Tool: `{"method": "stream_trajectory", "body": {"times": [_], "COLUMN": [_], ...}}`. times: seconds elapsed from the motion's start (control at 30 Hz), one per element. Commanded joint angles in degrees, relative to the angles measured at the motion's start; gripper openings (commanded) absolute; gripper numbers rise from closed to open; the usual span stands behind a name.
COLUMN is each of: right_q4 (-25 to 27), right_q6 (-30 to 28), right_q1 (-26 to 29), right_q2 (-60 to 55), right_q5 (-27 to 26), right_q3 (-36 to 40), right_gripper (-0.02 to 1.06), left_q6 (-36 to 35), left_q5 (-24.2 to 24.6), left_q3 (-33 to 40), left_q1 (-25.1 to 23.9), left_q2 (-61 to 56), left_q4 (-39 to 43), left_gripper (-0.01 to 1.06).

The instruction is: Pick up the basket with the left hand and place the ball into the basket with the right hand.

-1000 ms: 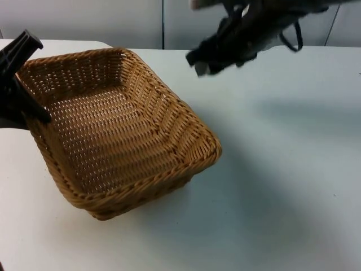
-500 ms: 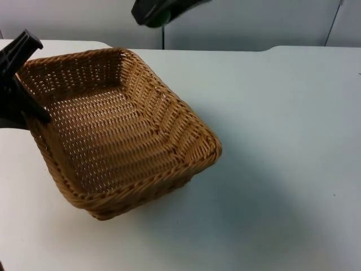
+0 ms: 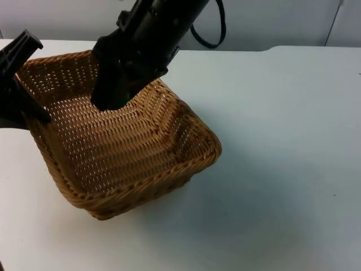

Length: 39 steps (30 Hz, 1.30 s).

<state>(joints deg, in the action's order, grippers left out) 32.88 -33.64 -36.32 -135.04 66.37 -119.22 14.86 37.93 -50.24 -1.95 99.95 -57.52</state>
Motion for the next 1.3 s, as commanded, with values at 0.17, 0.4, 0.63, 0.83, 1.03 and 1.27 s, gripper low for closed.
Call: {"method": "stream_trajectory", "body": {"times": [0.17,0.4,0.63,0.83,1.03,1.27], "right_q4": [-0.27,-0.66,-1.11,-1.11,-3.15,-6.05], "right_q6": [-0.84,0.77,3.95,4.25,5.0,8.65], "right_q1": [-0.75,-0.75,-0.75,-0.75,-0.35,3.68], "right_q2": [-0.32,-3.54,-3.8,-3.8,0.26,11.2], "right_q5": [-5.12,-6.17,-9.12,-7.95,-7.59,-8.87], "right_q3": [-0.29,-0.29,-0.29,-0.29,-0.39,-0.39], "right_gripper": [0.0,0.06,0.57,0.66,0.65,0.64], "left_q6": [-0.24,-0.24,-0.24,-0.24,-0.24,-0.24], "left_q5": [0.33,0.33,0.33,0.33,0.33,0.33], "left_q3": [-0.34,-0.34,-0.34,-0.34,-0.34,-0.34], "left_q1": [-0.05,-0.05,-0.05,-0.05,-0.05,-0.05], "left_q2": [-0.95,-0.95,-0.95,-0.95,-0.95,-0.95], "left_q4": [-1.27,-1.27,-1.16,-1.16,-1.16,-1.16], "left_gripper": [0.0,0.0,0.0,0.0,0.0,0.0]}}
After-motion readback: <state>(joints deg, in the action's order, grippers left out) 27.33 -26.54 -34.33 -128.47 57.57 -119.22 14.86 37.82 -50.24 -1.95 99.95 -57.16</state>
